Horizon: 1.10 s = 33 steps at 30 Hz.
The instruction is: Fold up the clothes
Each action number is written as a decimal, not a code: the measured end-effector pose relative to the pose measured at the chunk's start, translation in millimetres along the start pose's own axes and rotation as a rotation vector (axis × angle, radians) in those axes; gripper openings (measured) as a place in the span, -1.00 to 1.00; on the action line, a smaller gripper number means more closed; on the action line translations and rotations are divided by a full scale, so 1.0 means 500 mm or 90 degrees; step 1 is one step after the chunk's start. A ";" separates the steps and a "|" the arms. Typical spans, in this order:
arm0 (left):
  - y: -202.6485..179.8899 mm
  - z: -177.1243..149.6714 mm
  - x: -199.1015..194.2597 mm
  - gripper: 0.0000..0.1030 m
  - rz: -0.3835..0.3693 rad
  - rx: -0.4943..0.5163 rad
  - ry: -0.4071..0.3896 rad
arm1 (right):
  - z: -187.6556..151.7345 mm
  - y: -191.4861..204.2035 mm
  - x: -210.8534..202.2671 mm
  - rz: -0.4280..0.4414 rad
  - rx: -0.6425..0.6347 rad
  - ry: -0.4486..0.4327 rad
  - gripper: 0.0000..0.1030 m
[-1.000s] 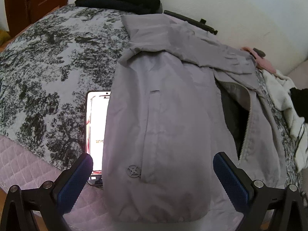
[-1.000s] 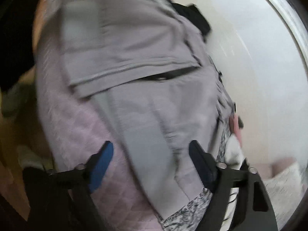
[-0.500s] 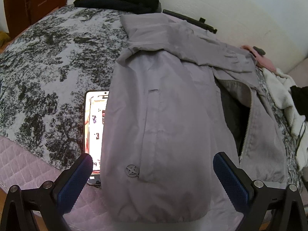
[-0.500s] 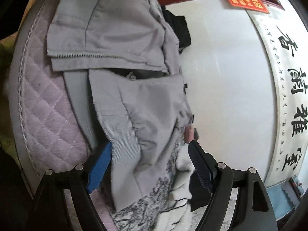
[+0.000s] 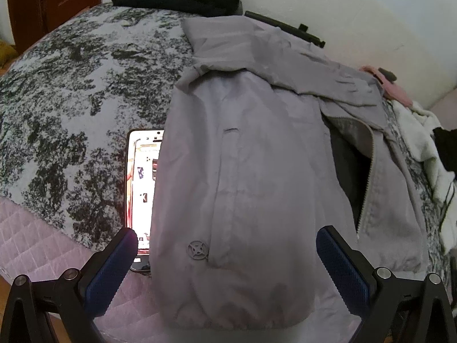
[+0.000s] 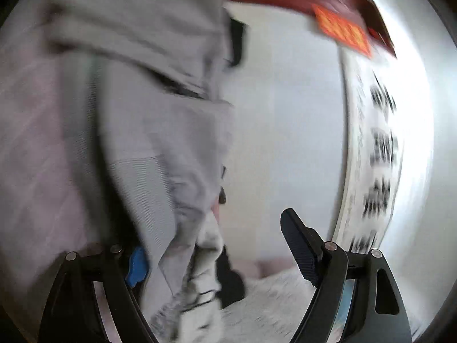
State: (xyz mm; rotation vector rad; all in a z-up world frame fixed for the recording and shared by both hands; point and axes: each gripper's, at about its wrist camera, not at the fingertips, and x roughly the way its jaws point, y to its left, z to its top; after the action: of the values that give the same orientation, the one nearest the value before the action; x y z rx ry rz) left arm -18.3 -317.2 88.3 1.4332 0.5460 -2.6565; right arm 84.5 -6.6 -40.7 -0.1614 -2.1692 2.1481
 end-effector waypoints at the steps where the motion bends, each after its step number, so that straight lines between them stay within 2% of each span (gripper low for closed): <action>1: -0.002 0.000 -0.001 1.00 -0.001 0.002 -0.001 | 0.013 0.005 0.000 -0.006 -0.008 -0.017 0.64; 2: -0.005 0.000 -0.003 1.00 -0.002 0.004 -0.003 | 0.030 0.014 -0.001 -0.016 -0.026 -0.039 0.63; 3: -0.007 0.000 -0.004 1.00 -0.003 0.005 -0.004 | 0.048 0.020 -0.001 -0.007 -0.034 -0.056 0.53; 4: -0.010 0.000 -0.005 1.00 -0.004 0.007 -0.004 | 0.065 0.022 0.000 0.014 -0.035 -0.071 0.29; 5: -0.011 0.000 -0.006 1.00 -0.005 0.008 -0.005 | 0.078 0.017 0.002 0.042 -0.027 -0.076 -0.81; 6: -0.012 0.000 -0.005 1.00 -0.005 0.009 -0.005 | 0.087 0.003 0.006 0.062 -0.005 -0.070 -0.92; 7: -0.013 0.000 -0.005 1.00 -0.005 0.009 -0.004 | 0.090 -0.026 0.010 0.074 0.041 -0.063 -0.95; 12: -0.001 0.003 -0.002 1.00 -0.006 0.001 0.001 | 0.058 -0.205 0.014 0.110 0.327 -0.029 -0.95; 14: 0.002 0.003 -0.001 1.00 -0.006 -0.002 0.002 | 0.042 -0.264 0.000 0.130 0.425 -0.042 -0.95; 16: 0.004 0.003 0.000 1.00 -0.005 -0.005 0.003 | 0.045 -0.296 -0.009 0.173 0.486 -0.066 -0.95; 19: 0.002 0.002 0.001 1.00 -0.005 -0.004 0.006 | 0.072 -0.277 -0.027 0.266 0.470 -0.073 -0.81; 21: 0.000 0.002 0.002 1.00 -0.004 -0.004 0.007 | 0.097 -0.226 -0.038 0.352 0.400 -0.058 -0.66; 22: -0.001 0.002 0.002 1.00 -0.005 -0.003 0.007 | 0.105 -0.190 -0.050 0.376 0.349 -0.053 -0.57; 24: -0.003 0.002 0.000 1.00 -0.006 -0.001 0.007 | 0.113 -0.119 -0.081 0.408 0.248 -0.045 -0.15; 26: -0.004 0.002 -0.001 1.00 -0.006 0.001 0.006 | 0.113 -0.079 -0.118 0.450 0.178 -0.059 -0.08; 28: -0.004 0.000 0.000 1.00 -0.007 0.002 0.007 | 0.112 -0.080 -0.150 0.495 0.155 -0.093 -0.05; 29: -0.003 0.000 0.001 1.00 -0.011 0.001 0.009 | 0.107 -0.104 -0.146 0.515 0.186 -0.106 -0.02; 32: 0.006 0.006 0.011 1.00 -0.108 -0.025 0.035 | 0.082 -0.220 -0.093 0.567 0.368 -0.137 0.14; 33: 0.009 0.016 0.018 1.00 -0.181 -0.049 0.046 | 0.074 -0.259 -0.075 0.584 0.429 -0.147 0.21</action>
State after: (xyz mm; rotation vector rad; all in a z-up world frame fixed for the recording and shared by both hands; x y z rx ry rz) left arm -28.4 -323.4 83.5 1.5379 0.9117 -2.7621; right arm 114.8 -49.3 88.8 -1.0550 -1.4187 3.3775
